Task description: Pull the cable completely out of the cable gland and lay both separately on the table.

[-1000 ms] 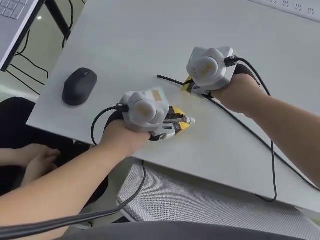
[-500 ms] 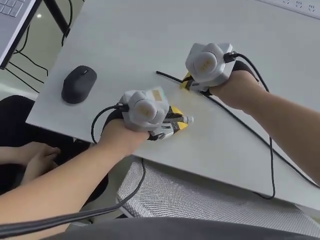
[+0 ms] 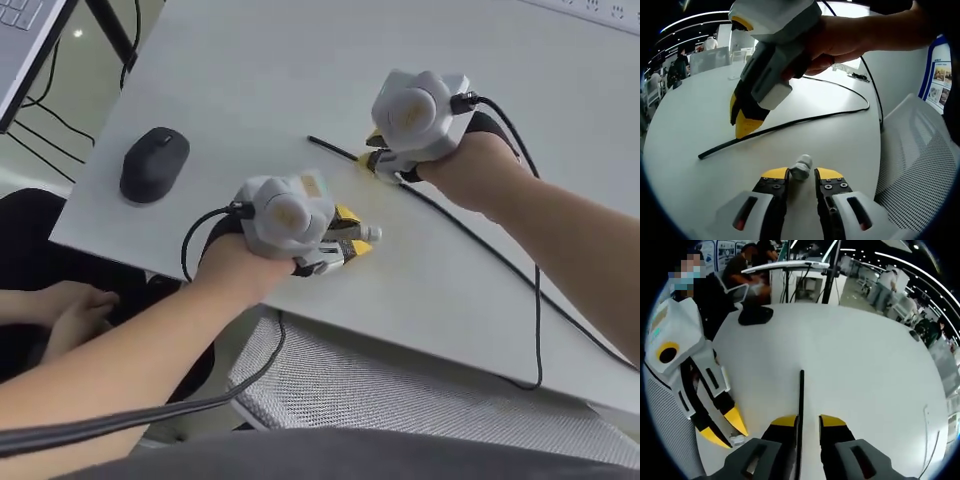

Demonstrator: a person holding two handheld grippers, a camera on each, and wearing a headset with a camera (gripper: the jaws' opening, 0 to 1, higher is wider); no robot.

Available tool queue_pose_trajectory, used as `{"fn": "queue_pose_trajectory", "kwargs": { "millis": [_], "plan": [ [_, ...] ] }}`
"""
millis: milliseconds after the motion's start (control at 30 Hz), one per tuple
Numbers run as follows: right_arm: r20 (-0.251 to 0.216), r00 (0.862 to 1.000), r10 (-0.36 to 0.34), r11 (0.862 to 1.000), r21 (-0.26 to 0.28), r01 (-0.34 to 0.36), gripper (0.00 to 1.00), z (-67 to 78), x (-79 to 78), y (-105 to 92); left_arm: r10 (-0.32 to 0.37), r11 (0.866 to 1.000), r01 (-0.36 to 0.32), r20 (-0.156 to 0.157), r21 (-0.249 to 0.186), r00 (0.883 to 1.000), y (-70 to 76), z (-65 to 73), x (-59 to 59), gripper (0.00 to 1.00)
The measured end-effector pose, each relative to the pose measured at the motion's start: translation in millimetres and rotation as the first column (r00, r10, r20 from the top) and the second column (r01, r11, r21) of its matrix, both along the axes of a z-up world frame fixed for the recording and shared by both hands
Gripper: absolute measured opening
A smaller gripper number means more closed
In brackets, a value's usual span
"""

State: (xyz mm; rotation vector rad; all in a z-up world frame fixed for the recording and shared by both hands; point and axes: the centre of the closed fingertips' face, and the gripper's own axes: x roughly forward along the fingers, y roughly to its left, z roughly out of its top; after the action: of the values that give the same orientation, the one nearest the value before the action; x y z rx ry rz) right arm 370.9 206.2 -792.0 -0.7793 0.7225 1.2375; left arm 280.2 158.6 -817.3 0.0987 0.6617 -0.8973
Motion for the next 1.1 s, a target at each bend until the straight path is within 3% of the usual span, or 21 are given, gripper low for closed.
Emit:
{"fn": "queue_pose_trajectory", "kwargs": {
  "millis": [67,267,400,533,767,867,933,1100],
  "plan": [
    [0.03,0.999,-0.027,0.999,0.031,0.026,0.13,10.5,4.7,-2.2,0.001,1.0,-0.001,0.003,0.009,1.0,-0.8,0.8,-0.1,0.24],
    [0.004,0.993,-0.116,0.986,0.125,0.114,0.17,37.2,6.5,-15.5,0.01,0.999,-0.01,0.009,0.034,1.0,0.9,6.0,-4.1,0.26],
    [-0.088,0.971,-0.224,0.947,0.215,0.238,0.2,54.1,6.5,-28.5,0.036,0.999,-0.036,0.014,0.029,0.999,7.0,18.8,-6.9,0.29],
    [-0.068,0.968,-0.241,0.938,0.239,0.25,0.21,55.8,14.3,-46.4,0.056,0.998,-0.057,0.027,0.034,0.998,14.1,29.7,-10.5,0.34],
    [-0.201,0.925,-0.321,0.849,0.372,0.376,0.27,79.6,-4.1,-69.5,0.104,0.995,-0.104,0.029,-0.011,0.994,18.9,47.0,-18.2,0.41],
    [-0.178,0.928,-0.327,0.851,0.37,0.372,0.28,85.8,-14.9,-87.4,0.136,0.99,-0.135,0.015,-0.035,0.991,21.1,55.0,-23.8,0.45],
    [-0.189,0.924,-0.333,0.837,0.392,0.382,0.3,92.0,-23.2,-97.9,0.148,0.988,-0.146,0.028,-0.057,0.989,21.5,64.4,-28.0,0.45],
    [-0.207,0.915,-0.346,0.818,0.41,0.403,0.4,102.4,-44.2,-127.3,0.186,0.979,-0.182,0.031,-0.091,0.982,23.8,84.3,-31.3,0.49]
  ]
}}
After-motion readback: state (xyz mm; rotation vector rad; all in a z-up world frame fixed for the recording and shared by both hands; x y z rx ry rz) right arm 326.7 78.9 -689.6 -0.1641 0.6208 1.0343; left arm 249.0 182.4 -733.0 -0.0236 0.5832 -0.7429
